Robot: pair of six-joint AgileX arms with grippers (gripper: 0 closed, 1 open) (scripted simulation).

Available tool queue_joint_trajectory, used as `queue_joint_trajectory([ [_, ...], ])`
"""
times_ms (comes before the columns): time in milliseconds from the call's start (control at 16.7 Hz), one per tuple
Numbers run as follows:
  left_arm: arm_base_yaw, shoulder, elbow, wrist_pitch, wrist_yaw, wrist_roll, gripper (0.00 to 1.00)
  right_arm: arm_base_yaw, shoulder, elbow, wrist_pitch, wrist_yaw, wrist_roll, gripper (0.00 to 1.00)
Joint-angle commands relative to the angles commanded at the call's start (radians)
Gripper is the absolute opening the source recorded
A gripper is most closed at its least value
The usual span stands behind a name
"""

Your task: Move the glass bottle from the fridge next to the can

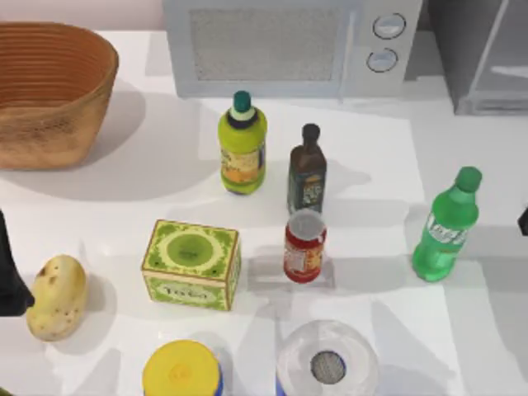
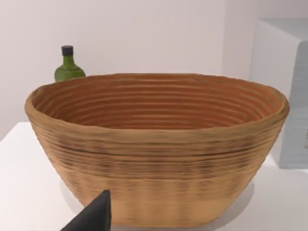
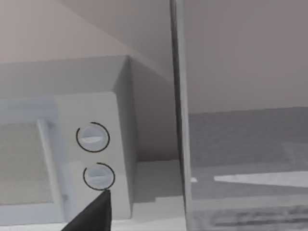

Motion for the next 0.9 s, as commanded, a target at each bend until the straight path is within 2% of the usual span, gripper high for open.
queue_joint_trajectory([
  [240, 0.0, 0.0, 0.0, 0.0, 0.0, 0.0, 1.0, -0.177, -0.358, -0.068, -0.288, -0.177, -0.03, 1.0],
  [480, 0.0, 0.0, 0.0, 0.0, 0.0, 0.0, 1.0, -0.319, -0.612, -0.131, -0.486, -0.322, -0.062, 1.0],
  [660, 0.0, 0.0, 0.0, 0.0, 0.0, 0.0, 1.0, -0.375, -0.695, -0.156, -0.55, -0.377, -0.077, 1.0],
  [900, 0.0, 0.0, 0.0, 0.0, 0.0, 0.0, 1.0, -0.38, -0.701, -0.159, -0.555, -0.381, -0.078, 1.0],
])
